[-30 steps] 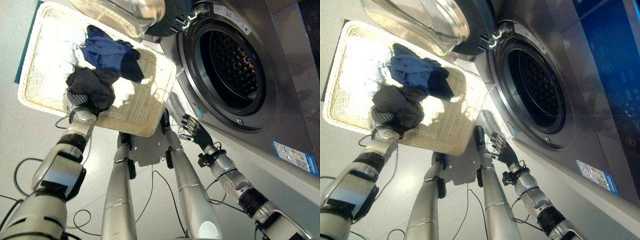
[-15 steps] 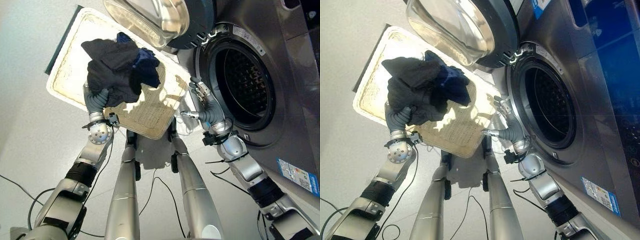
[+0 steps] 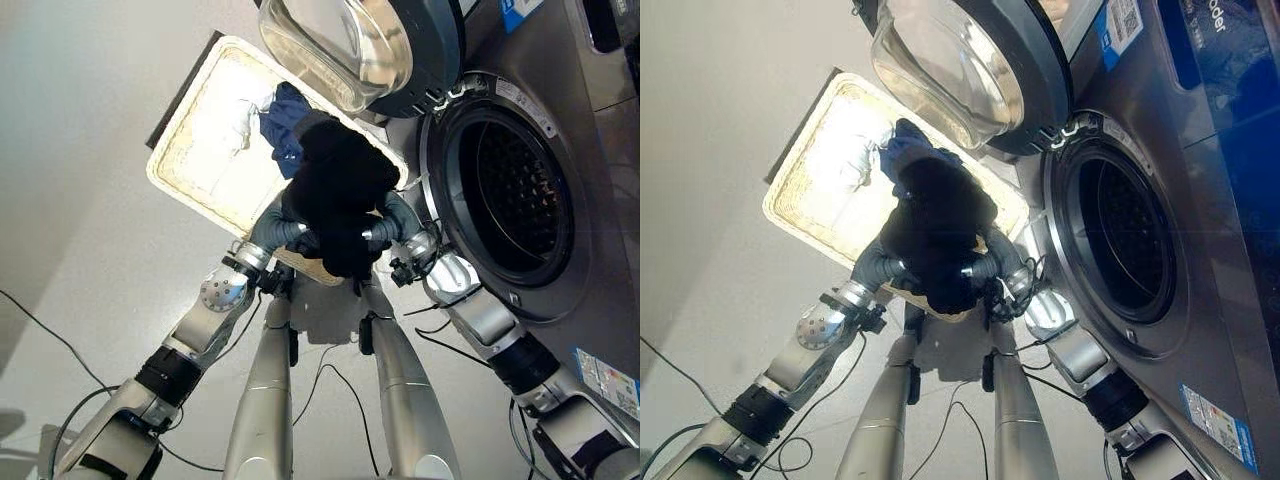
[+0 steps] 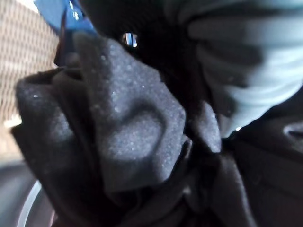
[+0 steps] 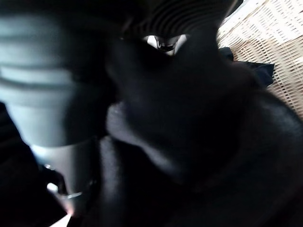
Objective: Put the clothes into the washing machine.
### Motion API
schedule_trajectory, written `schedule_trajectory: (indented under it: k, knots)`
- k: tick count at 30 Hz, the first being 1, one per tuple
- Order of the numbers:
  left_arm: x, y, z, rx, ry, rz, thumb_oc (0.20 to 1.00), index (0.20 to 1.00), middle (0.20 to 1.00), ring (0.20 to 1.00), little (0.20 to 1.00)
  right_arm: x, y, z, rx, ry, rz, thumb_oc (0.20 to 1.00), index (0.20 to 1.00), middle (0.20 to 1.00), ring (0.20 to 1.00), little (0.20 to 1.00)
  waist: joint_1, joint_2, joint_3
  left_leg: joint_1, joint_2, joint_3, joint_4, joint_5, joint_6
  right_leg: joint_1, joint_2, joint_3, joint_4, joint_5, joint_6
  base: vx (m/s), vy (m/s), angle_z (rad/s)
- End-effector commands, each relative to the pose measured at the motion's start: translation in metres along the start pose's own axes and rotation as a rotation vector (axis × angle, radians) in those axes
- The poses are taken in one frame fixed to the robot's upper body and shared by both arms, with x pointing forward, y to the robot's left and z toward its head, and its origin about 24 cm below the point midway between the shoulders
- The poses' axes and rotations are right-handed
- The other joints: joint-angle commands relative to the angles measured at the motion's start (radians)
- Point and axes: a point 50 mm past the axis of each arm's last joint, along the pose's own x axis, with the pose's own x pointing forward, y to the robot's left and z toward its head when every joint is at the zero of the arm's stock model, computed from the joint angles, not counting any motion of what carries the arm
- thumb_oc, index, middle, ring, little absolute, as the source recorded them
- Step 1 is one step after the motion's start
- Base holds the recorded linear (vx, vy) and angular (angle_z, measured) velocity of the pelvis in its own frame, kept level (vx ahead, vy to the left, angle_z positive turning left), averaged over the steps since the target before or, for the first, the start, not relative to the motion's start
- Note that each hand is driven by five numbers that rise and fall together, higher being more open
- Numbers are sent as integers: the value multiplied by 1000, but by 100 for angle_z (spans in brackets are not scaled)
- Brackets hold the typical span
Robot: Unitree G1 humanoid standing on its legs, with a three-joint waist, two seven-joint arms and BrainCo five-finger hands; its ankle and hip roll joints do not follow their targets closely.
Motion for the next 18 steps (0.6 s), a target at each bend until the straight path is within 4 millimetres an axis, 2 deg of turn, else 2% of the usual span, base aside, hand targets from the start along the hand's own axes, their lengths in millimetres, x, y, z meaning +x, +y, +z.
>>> schedule_trajectory:
  k: [1,6,7,8,9,14,17,18]
  knots:
    - [14,-44,42,-61,-200,-289,200,200,200,200,200,5,12,18,-11,-71,81,1000,1000,1000,1000,1000,-17,58,-21,-2,-48,6,-104,120,88,77,26,-32,-7,-19,23,0,0,0]
    - [14,-53,44,-65,-196,-379,200,200,200,200,200,2,25,2,24,60,211,1000,1000,1000,1000,1000,-20,59,-21,5,-46,13,-113,125,90,82,27,-25,-12,-16,24,0,0,0]
    - [14,-54,45,-77,-199,-393,200,200,200,200,200,1,28,0,35,75,243,645,645,645,645,645,-20,59,-21,5,-44,14,-118,127,91,83,28,-22,-14,-16,23,0,0,0]
    - [14,-55,45,-80,-200,-396,200,200,200,200,200,1,29,-1,42,83,254,520,520,520,520,520,-20,60,-21,6,-43,15,-120,127,91,84,29,-22,-14,-16,22,0,7,3]
    - [15,-57,46,-72,-201,-401,200,200,200,200,200,-2,35,-5,97,118,302,200,200,200,200,200,-21,61,-21,7,-42,16,-126,132,91,83,32,-18,-13,-16,23,2,6,5]
    - [19,-54,47,-17,-214,-319,200,200,200,200,200,-8,48,-14,315,192,378,200,200,200,200,200,-23,56,-21,5,-40,16,-148,145,91,79,38,-11,-23,-9,25,1,-1,2]
    - [19,-50,49,61,-246,-231,200,200,200,200,200,-14,57,-22,468,256,412,200,200,200,200,200,-20,51,-21,4,-40,14,-160,151,91,77,40,-15,-31,-4,25,0,0,0]
    - [18,-48,48,145,-259,-159,200,200,200,200,200,-18,64,-27,572,290,426,200,200,200,200,200,-17,47,-21,6,-41,13,-169,155,90,80,39,-19,-41,1,26,0,0,0]
